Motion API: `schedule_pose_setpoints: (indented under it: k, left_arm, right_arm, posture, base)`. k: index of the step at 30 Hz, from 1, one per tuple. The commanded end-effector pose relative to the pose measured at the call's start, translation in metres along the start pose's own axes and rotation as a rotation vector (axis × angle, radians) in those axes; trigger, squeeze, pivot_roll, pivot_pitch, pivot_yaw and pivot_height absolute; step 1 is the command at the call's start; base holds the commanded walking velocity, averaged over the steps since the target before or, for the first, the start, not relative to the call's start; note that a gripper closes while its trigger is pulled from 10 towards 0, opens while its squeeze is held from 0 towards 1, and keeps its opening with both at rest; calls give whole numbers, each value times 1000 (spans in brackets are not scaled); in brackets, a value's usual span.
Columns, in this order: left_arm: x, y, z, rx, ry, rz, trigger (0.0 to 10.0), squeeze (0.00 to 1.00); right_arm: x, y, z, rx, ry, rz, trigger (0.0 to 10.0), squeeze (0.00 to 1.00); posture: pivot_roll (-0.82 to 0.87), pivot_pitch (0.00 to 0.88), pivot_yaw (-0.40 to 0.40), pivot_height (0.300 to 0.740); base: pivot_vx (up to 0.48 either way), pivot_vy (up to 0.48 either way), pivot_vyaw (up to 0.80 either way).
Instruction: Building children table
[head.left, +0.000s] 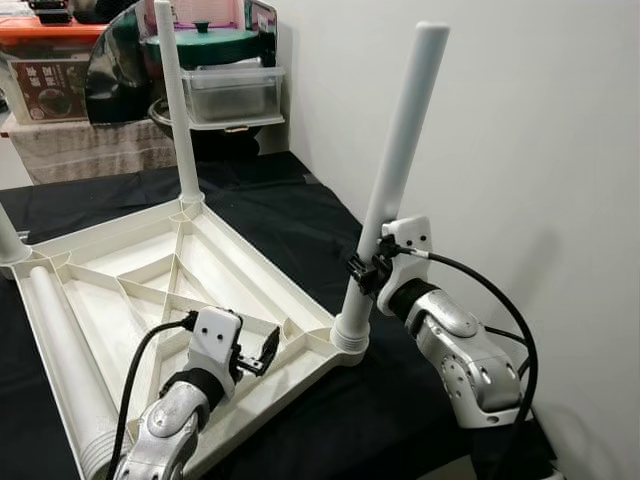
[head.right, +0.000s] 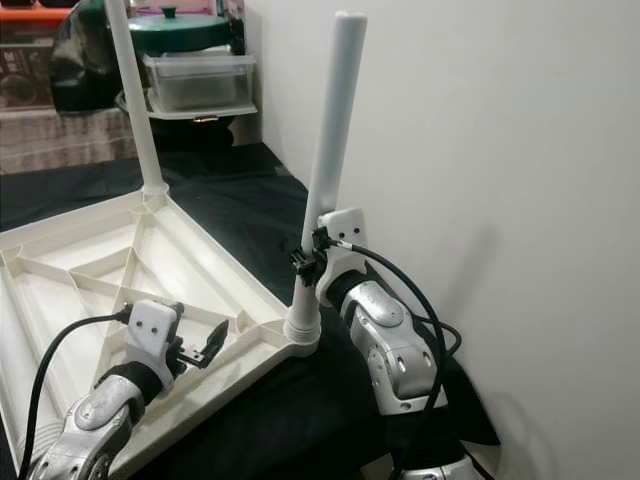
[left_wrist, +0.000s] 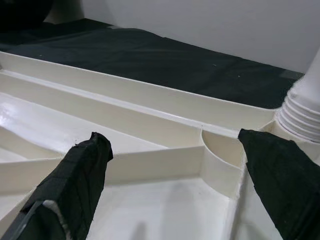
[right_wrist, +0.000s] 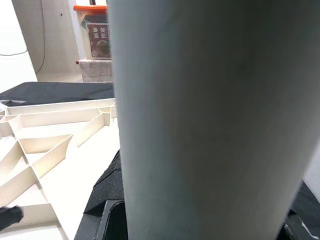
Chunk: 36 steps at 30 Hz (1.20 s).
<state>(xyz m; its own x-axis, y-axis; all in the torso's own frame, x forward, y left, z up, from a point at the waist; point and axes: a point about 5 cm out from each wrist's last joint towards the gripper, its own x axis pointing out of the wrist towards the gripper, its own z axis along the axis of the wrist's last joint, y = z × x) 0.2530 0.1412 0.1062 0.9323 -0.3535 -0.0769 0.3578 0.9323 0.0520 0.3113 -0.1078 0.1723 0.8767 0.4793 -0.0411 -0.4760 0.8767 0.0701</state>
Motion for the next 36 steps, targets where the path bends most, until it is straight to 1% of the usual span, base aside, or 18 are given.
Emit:
schedule_pose_setpoints:
  k: [1, 7, 9, 15, 22, 36]
  left_arm:
    - [1, 0, 1, 4, 3, -2, 10000, 0]
    - [1, 0, 1, -1, 12, -6, 10000, 0]
    - [1, -1, 0, -3, 25, -10, 10000, 0]
    - [1, 0, 0, -5, 22, -9, 10000, 0]
    - [2, 2, 2, 2, 10, 0, 10000, 0]
    - [3, 6, 1, 22, 28, 21, 10000, 0]
  right_arm:
    - [-13, -6, -67, 71, 324, -47, 10000, 0]
    - [-13, -5, -67, 74, 325, -38, 10000, 0]
    - [-13, -4, -67, 75, 326, -33, 10000, 0]
    - [-12, -4, -68, 76, 327, -29, 10000, 0]
    - [-11, -2, -68, 79, 323, -20, 10000, 0]
    - [-11, -1, -66, 82, 311, -9, 10000, 0]
  posture:
    - [-2, 0, -67, 740]
    - [0, 0, -67, 740]
    - [2, 0, -67, 740]
    - [4, 0, -67, 740]
    - [9, 0, -65, 740]
    - [8, 0, -60, 740]
  base:
    - [0, 0, 0]
    - [0, 0, 0]
    - [-444, 0, 0]
    - [-480, 0, 0]
    - [0, 0, 0]
    - [0, 0, 0]
